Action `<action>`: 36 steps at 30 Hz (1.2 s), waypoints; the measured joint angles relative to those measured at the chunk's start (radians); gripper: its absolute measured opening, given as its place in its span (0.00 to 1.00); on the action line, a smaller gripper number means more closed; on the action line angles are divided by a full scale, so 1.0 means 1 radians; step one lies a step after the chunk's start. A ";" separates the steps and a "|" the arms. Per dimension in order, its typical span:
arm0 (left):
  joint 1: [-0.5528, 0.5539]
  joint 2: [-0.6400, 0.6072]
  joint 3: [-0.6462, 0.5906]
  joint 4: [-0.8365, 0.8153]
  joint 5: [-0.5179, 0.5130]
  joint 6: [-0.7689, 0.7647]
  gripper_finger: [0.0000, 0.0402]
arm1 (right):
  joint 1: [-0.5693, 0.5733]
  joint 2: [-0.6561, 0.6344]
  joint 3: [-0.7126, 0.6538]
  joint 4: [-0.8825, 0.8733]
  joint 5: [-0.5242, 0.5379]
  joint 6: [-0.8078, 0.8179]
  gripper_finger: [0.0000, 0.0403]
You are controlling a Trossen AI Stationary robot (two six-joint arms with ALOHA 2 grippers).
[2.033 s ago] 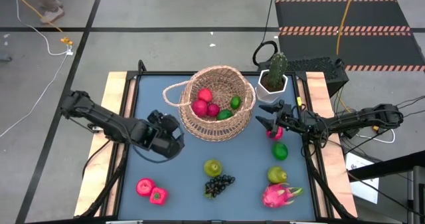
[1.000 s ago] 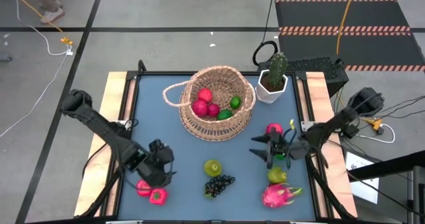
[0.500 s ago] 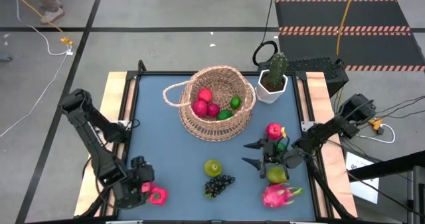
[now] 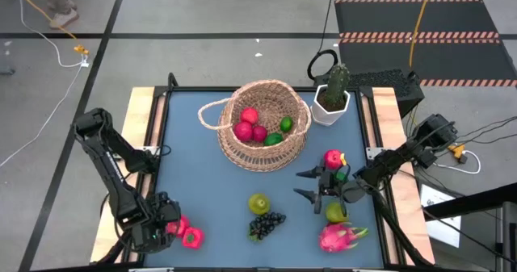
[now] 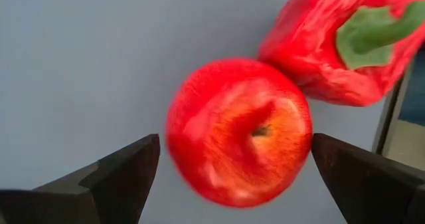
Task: Build produce basket
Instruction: Put the red apple into the brown basket
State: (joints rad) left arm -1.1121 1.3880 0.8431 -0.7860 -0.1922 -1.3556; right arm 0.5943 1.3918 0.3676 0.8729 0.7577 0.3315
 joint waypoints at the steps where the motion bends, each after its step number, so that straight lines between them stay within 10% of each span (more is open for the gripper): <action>1: 0.001 0.000 -0.019 0.032 0.000 0.005 0.97 | -0.002 0.000 0.000 -0.002 0.000 0.014 0.63; 14: 0.048 -0.005 -0.133 0.203 -0.014 0.128 0.92 | -0.010 0.000 0.000 0.020 0.000 0.024 0.63; 23: 0.229 -0.002 -0.139 0.134 -0.201 0.288 0.78 | -0.044 0.000 0.000 0.033 0.000 0.075 0.63; 36: 0.457 0.004 -0.042 0.032 -0.164 0.395 0.82 | -0.045 0.000 0.000 0.027 0.000 0.098 0.63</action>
State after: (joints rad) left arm -0.6555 1.3918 0.8014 -0.7541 -0.3566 -0.9610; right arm 0.5494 1.3918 0.3676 0.8997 0.7578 0.4292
